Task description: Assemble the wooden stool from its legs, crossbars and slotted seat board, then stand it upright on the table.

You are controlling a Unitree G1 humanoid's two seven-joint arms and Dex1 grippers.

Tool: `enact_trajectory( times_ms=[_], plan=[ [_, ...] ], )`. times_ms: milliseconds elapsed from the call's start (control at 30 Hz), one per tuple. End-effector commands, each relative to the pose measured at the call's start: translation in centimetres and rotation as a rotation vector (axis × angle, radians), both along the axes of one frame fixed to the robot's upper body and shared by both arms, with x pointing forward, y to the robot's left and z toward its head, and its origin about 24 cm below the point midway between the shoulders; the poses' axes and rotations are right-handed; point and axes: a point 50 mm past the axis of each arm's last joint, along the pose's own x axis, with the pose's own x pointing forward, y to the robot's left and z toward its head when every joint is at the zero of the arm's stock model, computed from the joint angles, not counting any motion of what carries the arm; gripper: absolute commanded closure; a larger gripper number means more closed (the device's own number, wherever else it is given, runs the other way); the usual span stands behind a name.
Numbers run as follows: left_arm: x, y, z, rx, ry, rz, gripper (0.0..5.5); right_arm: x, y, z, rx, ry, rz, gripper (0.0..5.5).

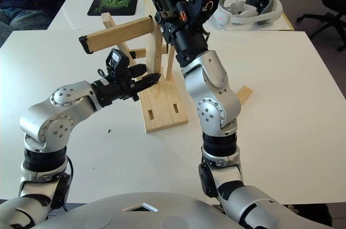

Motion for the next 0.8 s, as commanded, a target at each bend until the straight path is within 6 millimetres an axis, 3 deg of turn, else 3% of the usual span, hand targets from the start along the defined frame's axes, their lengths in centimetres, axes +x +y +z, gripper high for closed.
enact_trajectory(
  times_ms=[33, 300, 400, 600, 700, 800],
  plan=[
    [0.3, 0.1, 0.3, -0.006, -0.014, 0.018, 3.48, -0.2, 0.0, 0.0, -0.006, -0.006, -0.003, 4.44],
    [0.6, 0.5, 0.4, -0.006, -0.025, 0.041, 3.48, 0.4, -0.4, -1.1, -0.026, 0.127, 0.076, 4.44],
    [0.7, 0.7, 0.3, 0.000, -0.030, 0.048, 3.48, 0.7, -1.5, -0.8, -0.066, 0.128, 0.127, 4.44],
    [0.8, 0.8, 0.1, 0.010, -0.034, 0.057, 3.48, 1.2, -3.2, 0.0, -0.138, 0.130, 0.233, 3.43],
    [0.7, 0.9, 0.0, 0.012, -0.033, 0.046, 3.48, 1.3, -4.6, 0.8, -0.131, 0.126, 0.324, 3.23],
    [0.2, 0.7, 0.2, -0.036, -0.007, -0.025, 3.48, 1.9, -7.7, 1.8, -0.057, 0.152, 0.524, 3.23]
  ],
)
